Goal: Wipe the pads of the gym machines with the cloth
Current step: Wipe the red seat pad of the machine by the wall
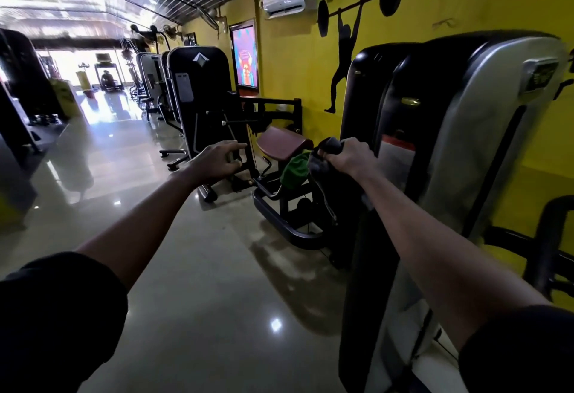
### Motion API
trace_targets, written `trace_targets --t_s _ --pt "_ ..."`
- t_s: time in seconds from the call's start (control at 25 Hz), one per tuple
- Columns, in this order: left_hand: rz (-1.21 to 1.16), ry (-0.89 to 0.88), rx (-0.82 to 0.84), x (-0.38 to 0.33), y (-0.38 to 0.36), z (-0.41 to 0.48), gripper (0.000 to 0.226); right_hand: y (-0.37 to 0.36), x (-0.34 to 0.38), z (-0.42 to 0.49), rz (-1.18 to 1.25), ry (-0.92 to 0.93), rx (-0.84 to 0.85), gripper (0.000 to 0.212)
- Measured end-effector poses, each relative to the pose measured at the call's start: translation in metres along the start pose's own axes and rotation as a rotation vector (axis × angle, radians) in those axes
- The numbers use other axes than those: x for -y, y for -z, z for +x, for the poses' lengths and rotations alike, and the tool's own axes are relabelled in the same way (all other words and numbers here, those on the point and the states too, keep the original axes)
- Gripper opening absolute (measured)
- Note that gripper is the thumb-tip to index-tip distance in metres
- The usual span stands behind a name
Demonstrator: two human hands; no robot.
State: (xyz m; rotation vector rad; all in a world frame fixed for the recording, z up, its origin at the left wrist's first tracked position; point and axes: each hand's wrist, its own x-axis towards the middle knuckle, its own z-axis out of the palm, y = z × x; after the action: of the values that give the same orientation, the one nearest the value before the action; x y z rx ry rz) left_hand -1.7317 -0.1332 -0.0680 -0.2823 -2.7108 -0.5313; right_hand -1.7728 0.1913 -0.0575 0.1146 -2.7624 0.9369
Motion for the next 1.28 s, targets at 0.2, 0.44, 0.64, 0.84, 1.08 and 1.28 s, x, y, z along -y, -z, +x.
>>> trace_targets --t_s 0.2,0.44,0.64,0.84,1.08,1.28 --pt "-0.009 0.002 0.030 0.073 -0.012 0.081 0.056 -0.041 0.030 0.087 -0.027 -0.012 -0.020 0.054" --pt "-0.038 -0.064 0.039 0.177 -0.026 0.196 0.055 -0.117 0.078 0.209 -0.074 -0.037 -0.127 0.059" --pt "-0.036 -0.069 0.077 0.266 -0.023 0.309 0.056 -0.167 0.118 0.328 -0.068 -0.075 -0.160 0.065" --pt "-0.030 -0.062 0.094 0.337 -0.051 0.415 0.056 -0.221 0.125 0.452 -0.081 -0.056 -0.148 0.065" --pt "-0.025 -0.036 0.125 0.423 -0.097 0.559 0.058 -0.283 0.130 0.622 -0.115 -0.029 -0.145 0.064" --pt "-0.043 -0.013 0.145 0.491 -0.124 0.681 0.058 -0.330 0.135 0.759 -0.163 -0.052 -0.155 0.064"
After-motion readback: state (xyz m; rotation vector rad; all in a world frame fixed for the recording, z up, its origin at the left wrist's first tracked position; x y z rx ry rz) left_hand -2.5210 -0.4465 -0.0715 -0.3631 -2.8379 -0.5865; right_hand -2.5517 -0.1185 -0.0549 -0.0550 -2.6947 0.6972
